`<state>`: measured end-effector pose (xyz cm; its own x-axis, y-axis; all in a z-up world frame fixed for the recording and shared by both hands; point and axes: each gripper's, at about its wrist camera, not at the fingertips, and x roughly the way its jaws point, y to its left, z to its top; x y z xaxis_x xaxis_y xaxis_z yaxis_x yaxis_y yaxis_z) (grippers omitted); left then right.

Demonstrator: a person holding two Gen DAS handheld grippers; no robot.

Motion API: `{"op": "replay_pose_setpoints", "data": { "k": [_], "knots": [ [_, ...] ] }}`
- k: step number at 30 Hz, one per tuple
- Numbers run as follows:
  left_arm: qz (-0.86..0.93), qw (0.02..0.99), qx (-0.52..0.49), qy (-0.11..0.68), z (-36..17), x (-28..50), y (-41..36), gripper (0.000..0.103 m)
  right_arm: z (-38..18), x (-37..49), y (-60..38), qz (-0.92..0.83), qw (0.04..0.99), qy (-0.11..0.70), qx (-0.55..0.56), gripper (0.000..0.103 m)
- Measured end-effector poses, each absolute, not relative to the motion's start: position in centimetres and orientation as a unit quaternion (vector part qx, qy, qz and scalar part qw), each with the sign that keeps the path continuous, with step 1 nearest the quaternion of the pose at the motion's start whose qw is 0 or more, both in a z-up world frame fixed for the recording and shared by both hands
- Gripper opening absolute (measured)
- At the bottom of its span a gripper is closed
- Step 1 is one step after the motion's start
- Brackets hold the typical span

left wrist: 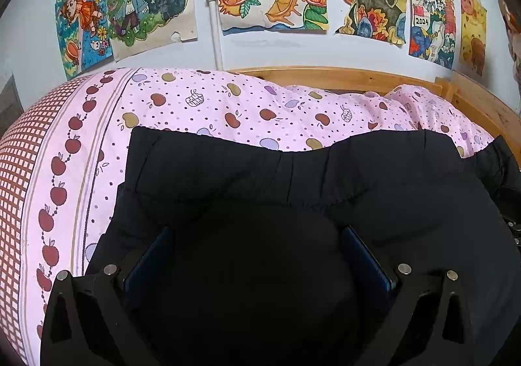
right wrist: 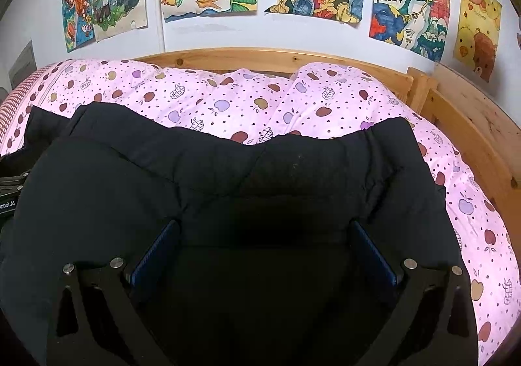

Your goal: Fold large clothes

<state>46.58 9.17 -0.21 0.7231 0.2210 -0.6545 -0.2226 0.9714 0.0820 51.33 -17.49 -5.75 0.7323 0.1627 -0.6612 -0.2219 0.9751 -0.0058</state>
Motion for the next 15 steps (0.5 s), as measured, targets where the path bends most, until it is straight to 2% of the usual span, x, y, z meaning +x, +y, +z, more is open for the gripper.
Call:
{"op": "replay_pose_setpoints", "data": {
  "k": [15],
  "knots": [
    [0.123,0.928,-0.011,0.351,2.2,44.3,10.1,0.103,-3.7,49.0,-20.2,0.085,0.937,0.339,-0.019,0.102]
  ]
}}
